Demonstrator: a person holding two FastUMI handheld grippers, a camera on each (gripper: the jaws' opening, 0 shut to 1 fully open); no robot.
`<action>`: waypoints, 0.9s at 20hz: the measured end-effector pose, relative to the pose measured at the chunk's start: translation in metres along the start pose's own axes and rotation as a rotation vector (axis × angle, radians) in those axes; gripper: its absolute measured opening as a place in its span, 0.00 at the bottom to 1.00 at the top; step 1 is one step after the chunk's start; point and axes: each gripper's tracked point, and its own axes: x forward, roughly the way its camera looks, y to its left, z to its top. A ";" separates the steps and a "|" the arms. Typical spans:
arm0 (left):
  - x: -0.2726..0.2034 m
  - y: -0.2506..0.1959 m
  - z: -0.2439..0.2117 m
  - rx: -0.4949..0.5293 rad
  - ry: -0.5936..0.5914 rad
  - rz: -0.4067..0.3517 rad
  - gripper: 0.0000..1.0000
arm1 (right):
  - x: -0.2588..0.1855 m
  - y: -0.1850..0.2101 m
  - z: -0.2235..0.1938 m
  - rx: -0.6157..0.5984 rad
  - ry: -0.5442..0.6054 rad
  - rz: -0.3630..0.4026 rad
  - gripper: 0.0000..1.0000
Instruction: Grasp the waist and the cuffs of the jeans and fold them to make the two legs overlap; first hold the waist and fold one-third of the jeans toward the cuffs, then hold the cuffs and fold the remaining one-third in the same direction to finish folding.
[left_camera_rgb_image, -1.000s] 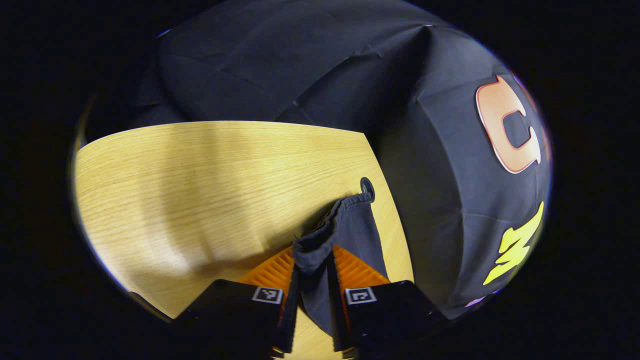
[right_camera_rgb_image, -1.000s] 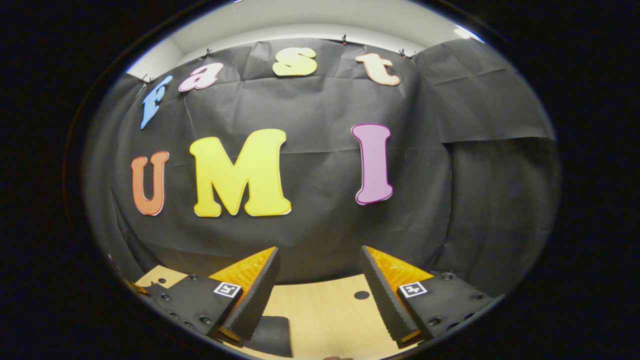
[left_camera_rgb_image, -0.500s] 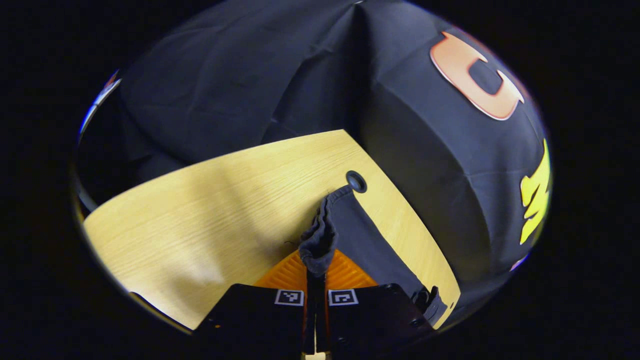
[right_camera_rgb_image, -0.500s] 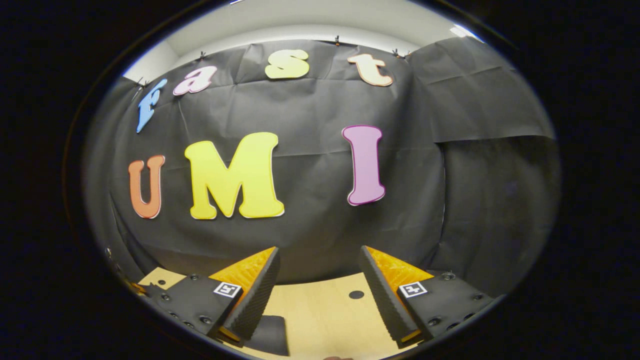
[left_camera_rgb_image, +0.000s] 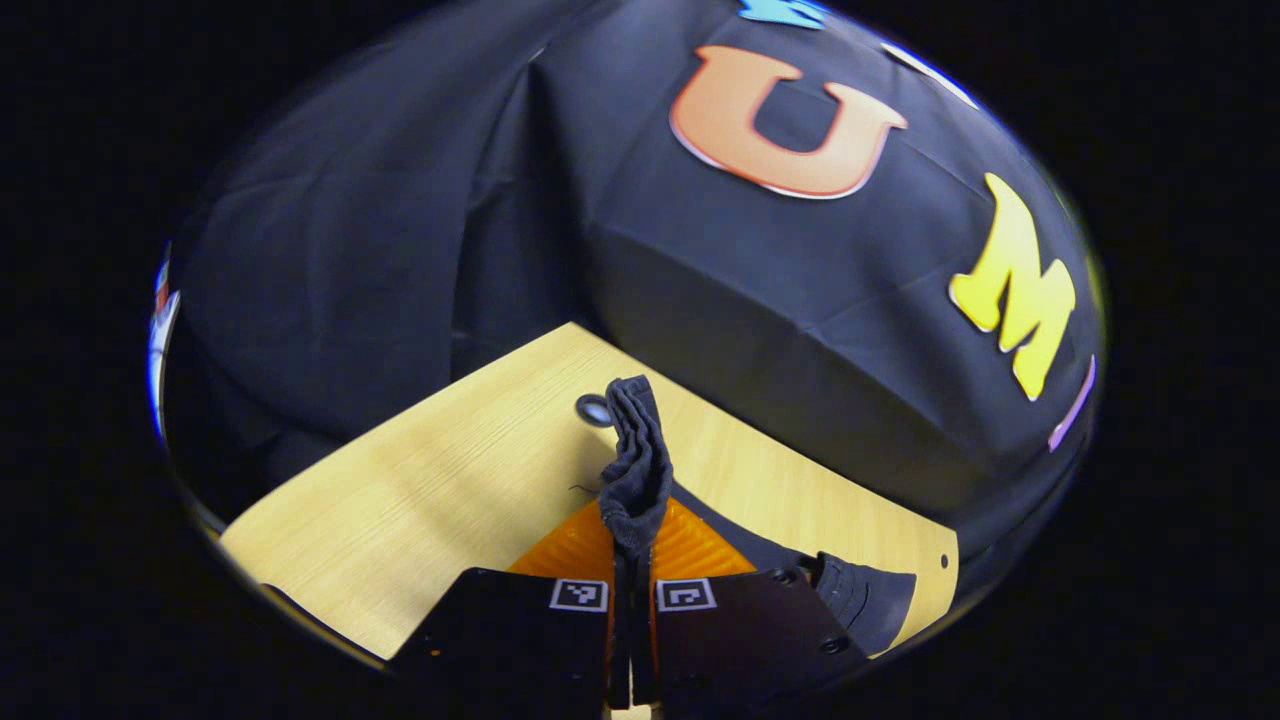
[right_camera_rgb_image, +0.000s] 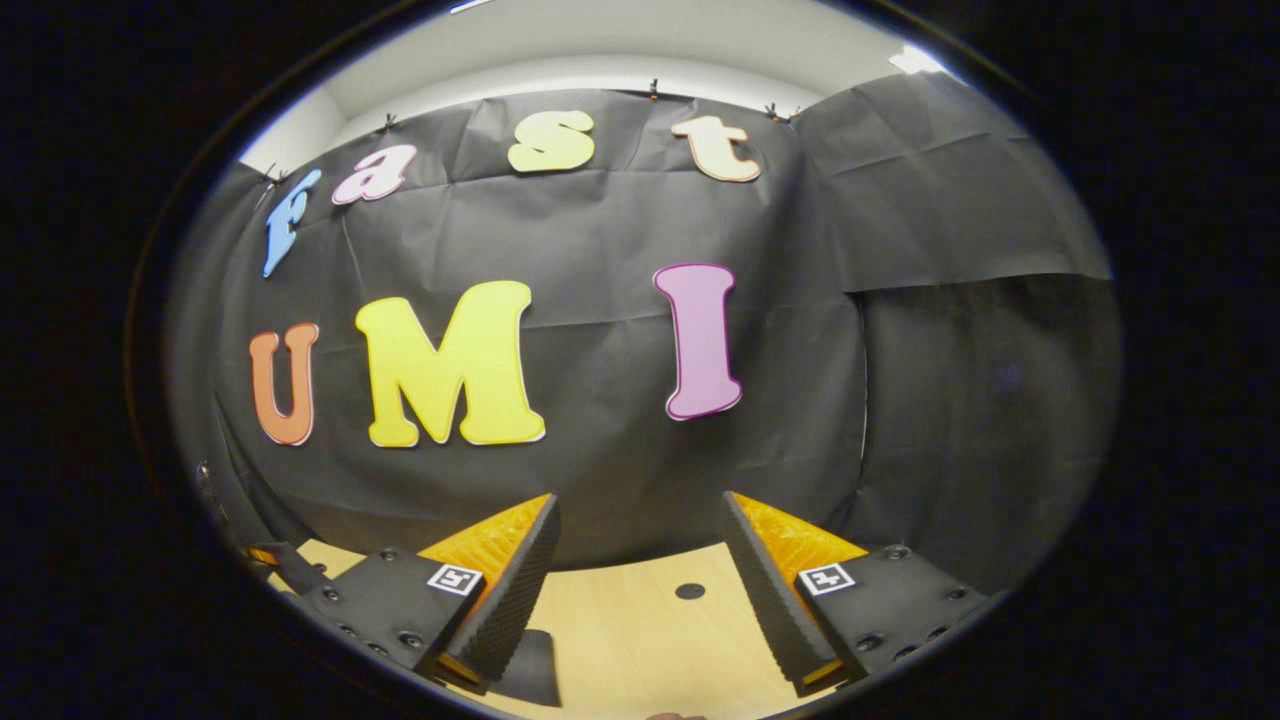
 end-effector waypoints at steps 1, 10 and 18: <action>-0.004 -0.013 0.006 0.017 -0.011 -0.020 0.04 | -0.003 -0.003 0.001 0.006 0.000 -0.001 0.99; -0.023 -0.146 0.002 0.284 -0.062 -0.189 0.04 | -0.029 -0.049 0.005 -0.014 -0.010 -0.057 0.99; -0.034 -0.252 -0.047 0.510 -0.045 -0.342 0.04 | -0.045 -0.091 0.008 0.012 -0.014 -0.126 0.98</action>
